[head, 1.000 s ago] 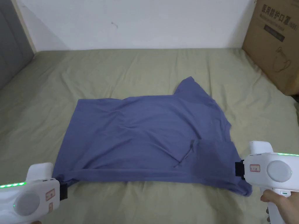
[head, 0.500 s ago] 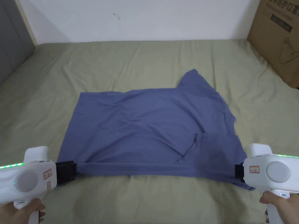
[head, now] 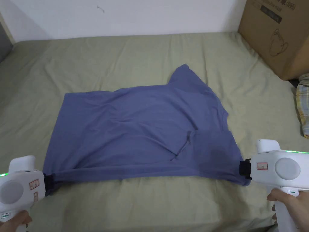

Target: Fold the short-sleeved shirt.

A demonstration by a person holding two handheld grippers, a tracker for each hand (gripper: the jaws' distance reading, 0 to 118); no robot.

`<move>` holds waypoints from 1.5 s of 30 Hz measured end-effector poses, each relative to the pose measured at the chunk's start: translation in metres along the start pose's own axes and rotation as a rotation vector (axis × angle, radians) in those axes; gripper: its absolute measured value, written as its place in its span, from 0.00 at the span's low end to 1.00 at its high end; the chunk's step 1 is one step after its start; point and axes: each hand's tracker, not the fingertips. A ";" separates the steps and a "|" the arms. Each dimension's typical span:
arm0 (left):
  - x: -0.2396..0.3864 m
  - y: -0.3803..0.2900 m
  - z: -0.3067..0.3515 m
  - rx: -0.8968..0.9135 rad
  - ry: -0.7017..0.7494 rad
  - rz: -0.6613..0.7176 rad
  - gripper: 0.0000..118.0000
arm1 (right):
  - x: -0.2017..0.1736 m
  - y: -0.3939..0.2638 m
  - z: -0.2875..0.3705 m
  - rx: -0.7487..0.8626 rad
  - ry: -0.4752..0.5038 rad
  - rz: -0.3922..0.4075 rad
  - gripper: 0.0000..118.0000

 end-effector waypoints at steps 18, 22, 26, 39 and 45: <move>0.000 0.002 0.009 0.004 0.051 -0.090 0.03 | -0.003 0.007 -0.010 -0.042 0.025 0.042 0.03; -0.005 0.014 0.015 0.021 0.040 -0.049 0.03 | 0.000 0.024 0.006 -0.009 0.063 -0.005 0.03; -0.009 0.046 0.015 0.032 0.042 -0.040 0.03 | 0.001 0.052 0.010 0.020 0.071 -0.021 0.03; 0.009 0.141 -0.065 -0.051 0.070 -0.060 0.03 | -0.013 0.156 -0.068 -0.027 0.022 -0.021 0.03; 0.012 0.138 -0.098 -0.084 0.071 -0.049 0.04 | -0.028 0.167 -0.093 -0.074 -0.020 0.011 0.03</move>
